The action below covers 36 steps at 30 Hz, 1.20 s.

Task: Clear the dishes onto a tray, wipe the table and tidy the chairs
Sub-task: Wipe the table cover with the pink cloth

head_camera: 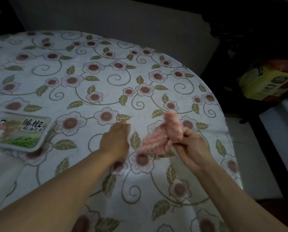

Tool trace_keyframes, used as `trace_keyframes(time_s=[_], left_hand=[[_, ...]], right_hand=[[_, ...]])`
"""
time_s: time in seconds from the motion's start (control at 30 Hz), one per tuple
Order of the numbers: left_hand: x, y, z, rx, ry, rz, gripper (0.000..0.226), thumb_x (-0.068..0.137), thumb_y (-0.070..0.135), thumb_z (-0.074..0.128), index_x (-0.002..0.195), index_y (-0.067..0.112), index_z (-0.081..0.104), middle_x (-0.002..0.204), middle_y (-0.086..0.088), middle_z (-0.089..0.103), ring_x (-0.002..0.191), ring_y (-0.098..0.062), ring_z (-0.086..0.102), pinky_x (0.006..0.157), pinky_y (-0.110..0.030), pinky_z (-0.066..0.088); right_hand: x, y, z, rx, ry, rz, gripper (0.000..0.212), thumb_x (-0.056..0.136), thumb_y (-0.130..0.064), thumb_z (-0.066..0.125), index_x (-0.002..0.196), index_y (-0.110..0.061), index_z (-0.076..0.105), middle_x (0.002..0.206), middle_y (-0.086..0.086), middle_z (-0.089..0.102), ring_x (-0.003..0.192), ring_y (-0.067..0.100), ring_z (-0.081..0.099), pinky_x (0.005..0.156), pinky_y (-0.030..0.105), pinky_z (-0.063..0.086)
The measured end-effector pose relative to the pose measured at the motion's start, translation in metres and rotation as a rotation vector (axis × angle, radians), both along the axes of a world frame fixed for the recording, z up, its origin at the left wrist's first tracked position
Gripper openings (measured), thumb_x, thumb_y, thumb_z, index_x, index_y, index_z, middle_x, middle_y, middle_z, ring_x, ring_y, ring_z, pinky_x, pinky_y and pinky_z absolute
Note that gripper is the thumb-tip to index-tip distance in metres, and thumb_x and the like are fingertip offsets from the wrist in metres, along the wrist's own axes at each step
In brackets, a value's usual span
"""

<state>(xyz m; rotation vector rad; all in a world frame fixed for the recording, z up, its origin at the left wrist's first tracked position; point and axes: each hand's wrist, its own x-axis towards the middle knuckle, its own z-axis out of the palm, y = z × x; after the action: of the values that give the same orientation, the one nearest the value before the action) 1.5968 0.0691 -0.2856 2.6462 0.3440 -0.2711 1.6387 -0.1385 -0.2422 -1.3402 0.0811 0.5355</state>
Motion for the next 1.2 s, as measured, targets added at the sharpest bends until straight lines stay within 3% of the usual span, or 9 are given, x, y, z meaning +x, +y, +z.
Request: trace_keyframes(time_s=[0.2,0.33,0.5,0.6,0.77,0.83,0.97,1.07,1.2], left_hand=[[-0.024,0.007,-0.005,0.026,0.043,-0.033,0.058,0.091,0.009,0.046,0.146,0.018,0.03,0.159,-0.002,0.016,0.145,-0.019,0.015,0.114,-0.037,0.025],[-0.026,0.005,-0.009,0.075,0.012,-0.027,0.062,0.091,0.009,0.048,0.148,0.019,0.025,0.159,-0.002,0.015,0.146,-0.019,0.011,0.117,-0.042,0.022],[-0.013,0.002,-0.015,0.132,-0.048,-0.028,0.063,0.092,0.008,0.044,0.148,0.026,0.021,0.159,0.002,0.009,0.146,-0.02,0.006,0.116,-0.052,0.018],[0.002,0.0,-0.02,0.139,-0.07,-0.012,0.066,0.092,0.009,0.046,0.149,0.028,0.017,0.16,0.006,0.002,0.147,-0.02,-0.001,0.116,-0.052,0.013],[0.03,0.009,-0.023,0.122,-0.083,0.049,0.069,0.092,0.012,0.045,0.151,0.027,0.011,0.161,0.004,0.0,0.148,-0.022,-0.003,0.117,-0.051,0.007],[0.036,0.015,-0.028,0.146,-0.062,0.02,0.066,0.094,0.016,0.042,0.151,0.028,0.01,0.161,0.004,0.001,0.148,-0.022,-0.003,0.116,-0.051,0.006],[0.038,0.019,-0.037,0.152,-0.038,0.006,0.062,0.097,0.021,0.035,0.151,0.032,0.008,0.16,0.008,-0.004,0.147,-0.02,-0.005,0.116,-0.053,0.008],[0.038,0.021,-0.037,0.129,-0.014,0.008,0.061,0.098,0.021,0.033,0.151,0.033,0.005,0.16,0.01,-0.007,0.147,-0.018,-0.008,0.116,-0.052,0.007],[0.038,0.018,-0.034,0.145,-0.018,0.008,0.067,0.095,0.018,0.037,0.151,0.032,0.003,0.16,0.009,-0.008,0.147,-0.019,-0.009,0.117,-0.052,0.009]], right_hand=[[-0.011,-0.019,-0.035,-0.741,-0.339,-0.041,0.033,0.079,0.017,0.045,0.072,-0.004,0.071,0.102,0.007,0.068,0.091,0.018,0.063,0.076,0.023,0.054],[-0.015,0.005,-0.047,-1.002,-0.701,0.087,0.022,0.092,-0.002,0.05,0.108,-0.006,0.065,0.106,0.008,0.06,0.088,0.011,0.054,0.079,0.0,0.037],[-0.04,0.021,-0.098,-1.177,-0.908,0.229,0.053,0.077,0.004,0.058,0.127,-0.012,0.057,0.14,0.01,0.05,0.135,0.031,0.039,0.11,0.047,0.035],[-0.053,0.014,-0.068,-0.944,-0.994,0.281,0.027,0.079,-0.012,0.052,0.097,-0.014,0.073,0.114,0.002,0.068,0.113,0.011,0.054,0.095,0.028,0.048],[0.022,0.032,-0.03,-0.738,-0.805,0.149,0.022,0.085,0.015,0.047,0.086,0.008,0.068,0.09,0.02,0.067,0.077,0.002,0.06,0.074,0.01,0.049],[0.075,0.05,-0.033,-0.838,-0.866,0.145,0.026,0.088,0.008,0.048,0.107,0.003,0.067,0.117,0.018,0.063,0.101,0.0,0.056,0.093,0.001,0.036],[0.139,0.07,-0.081,-1.093,-1.028,0.367,0.039,0.098,-0.016,0.043,0.135,-0.019,0.052,0.146,0.005,0.043,0.138,0.023,0.032,0.116,0.033,0.02],[0.096,0.058,-0.09,-1.062,-1.059,0.349,0.043,0.097,-0.007,0.041,0.122,-0.038,0.058,0.136,-0.008,0.053,0.124,0.01,0.048,0.108,0.035,0.038],[-0.015,0.01,-0.094,-0.883,-1.175,0.482,0.028,0.1,-0.014,0.044,0.097,-0.028,0.068,0.115,-0.016,0.064,0.098,0.009,0.064,0.088,0.032,0.053]])
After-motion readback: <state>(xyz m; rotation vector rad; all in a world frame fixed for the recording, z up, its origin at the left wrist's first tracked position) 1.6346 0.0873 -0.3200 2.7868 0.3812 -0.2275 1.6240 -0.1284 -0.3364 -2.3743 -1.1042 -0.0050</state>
